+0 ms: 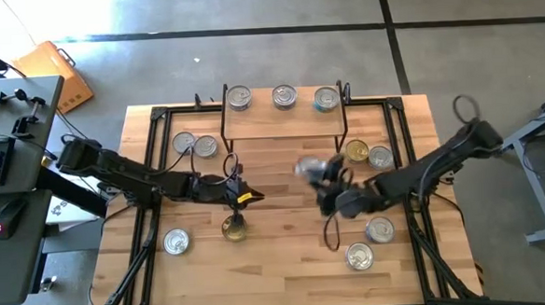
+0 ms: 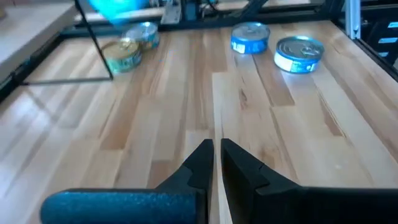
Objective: Stack canned seafood by type on shelf
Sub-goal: Put the yellow tuna can on the shelf aligned with the other yellow tuna can
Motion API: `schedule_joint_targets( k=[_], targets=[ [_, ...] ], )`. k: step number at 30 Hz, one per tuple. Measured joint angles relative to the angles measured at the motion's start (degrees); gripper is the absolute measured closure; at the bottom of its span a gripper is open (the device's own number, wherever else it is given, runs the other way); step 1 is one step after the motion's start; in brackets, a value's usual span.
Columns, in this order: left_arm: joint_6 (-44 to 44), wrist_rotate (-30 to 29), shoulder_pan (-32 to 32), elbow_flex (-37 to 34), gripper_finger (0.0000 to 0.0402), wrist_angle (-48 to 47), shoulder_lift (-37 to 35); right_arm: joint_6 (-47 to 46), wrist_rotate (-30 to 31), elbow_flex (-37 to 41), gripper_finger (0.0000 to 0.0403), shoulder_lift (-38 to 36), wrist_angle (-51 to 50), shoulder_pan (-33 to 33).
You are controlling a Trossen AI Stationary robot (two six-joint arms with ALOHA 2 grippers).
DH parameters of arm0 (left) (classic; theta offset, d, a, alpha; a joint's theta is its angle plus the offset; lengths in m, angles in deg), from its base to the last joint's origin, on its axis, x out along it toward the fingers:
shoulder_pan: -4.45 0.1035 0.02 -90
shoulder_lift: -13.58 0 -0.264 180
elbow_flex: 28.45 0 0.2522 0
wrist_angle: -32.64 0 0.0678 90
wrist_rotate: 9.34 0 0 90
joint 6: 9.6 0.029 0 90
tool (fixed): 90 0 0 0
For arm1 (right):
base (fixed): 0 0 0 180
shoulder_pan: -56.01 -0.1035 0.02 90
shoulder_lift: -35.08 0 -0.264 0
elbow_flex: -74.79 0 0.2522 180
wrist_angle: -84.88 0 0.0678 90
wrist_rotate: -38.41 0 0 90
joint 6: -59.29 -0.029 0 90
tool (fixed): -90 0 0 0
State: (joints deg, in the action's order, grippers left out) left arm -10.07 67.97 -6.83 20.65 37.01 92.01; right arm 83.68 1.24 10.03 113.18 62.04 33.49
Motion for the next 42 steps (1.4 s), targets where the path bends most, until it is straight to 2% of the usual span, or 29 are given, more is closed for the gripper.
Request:
schedule_joint_targets(
  k=[2,4,9,12,16,20,24,30,33,42],
  targets=[
    [0.95,-0.09,-0.26,-0.01,0.0380,3.09,1.35,2.40,2.88,0.00,0.0283,-3.71,-2.54,2.06],
    [1.85,-0.10,-0.54,-0.03,0.0380,5.97,2.65,2.96,2.92,0.00,0.0283,-6.67,-4.43,5.74],
    [4.10,-0.11,-0.53,-0.04,0.0380,12.11,6.33,4.46,-5.59,0.00,0.0283,-8.11,-8.04,17.85],
    [4.11,-0.12,-0.53,-0.04,0.0380,12.52,7.68,6.05,-11.63,0.00,0.0283,-7.06,-7.93,23.91],
    [4.11,-0.12,-0.53,-0.04,0.0381,12.35,8.80,7.26,-13.42,0.02,0.0283,-6.20,-8.25,28.35],
    [4.13,-0.12,-0.51,-0.02,0.0381,12.61,9.03,7.40,-19.77,0.02,0.0283,-6.09,-8.69,30.30],
    [3.77,-0.12,-0.51,-0.02,0.0381,12.73,9.03,5.54,-19.27,0.02,0.0281,-6.11,-9.68,30.77],
    [3.74,-0.12,-0.51,-0.02,0.0381,12.74,9.03,4.10,-18.37,0.02,0.0182,-6.11,-11.62,30.79],
    [3.67,-0.12,-0.51,-0.02,0.0381,12.70,9.03,4.10,-18.35,0.02,0.0156,-6.20,-11.63,30.79],
    [3.56,-0.12,-0.51,-0.02,0.0381,12.50,9.03,4.06,-18.35,0.02,0.0158,-6.20,-11.71,30.77]
  ],
)
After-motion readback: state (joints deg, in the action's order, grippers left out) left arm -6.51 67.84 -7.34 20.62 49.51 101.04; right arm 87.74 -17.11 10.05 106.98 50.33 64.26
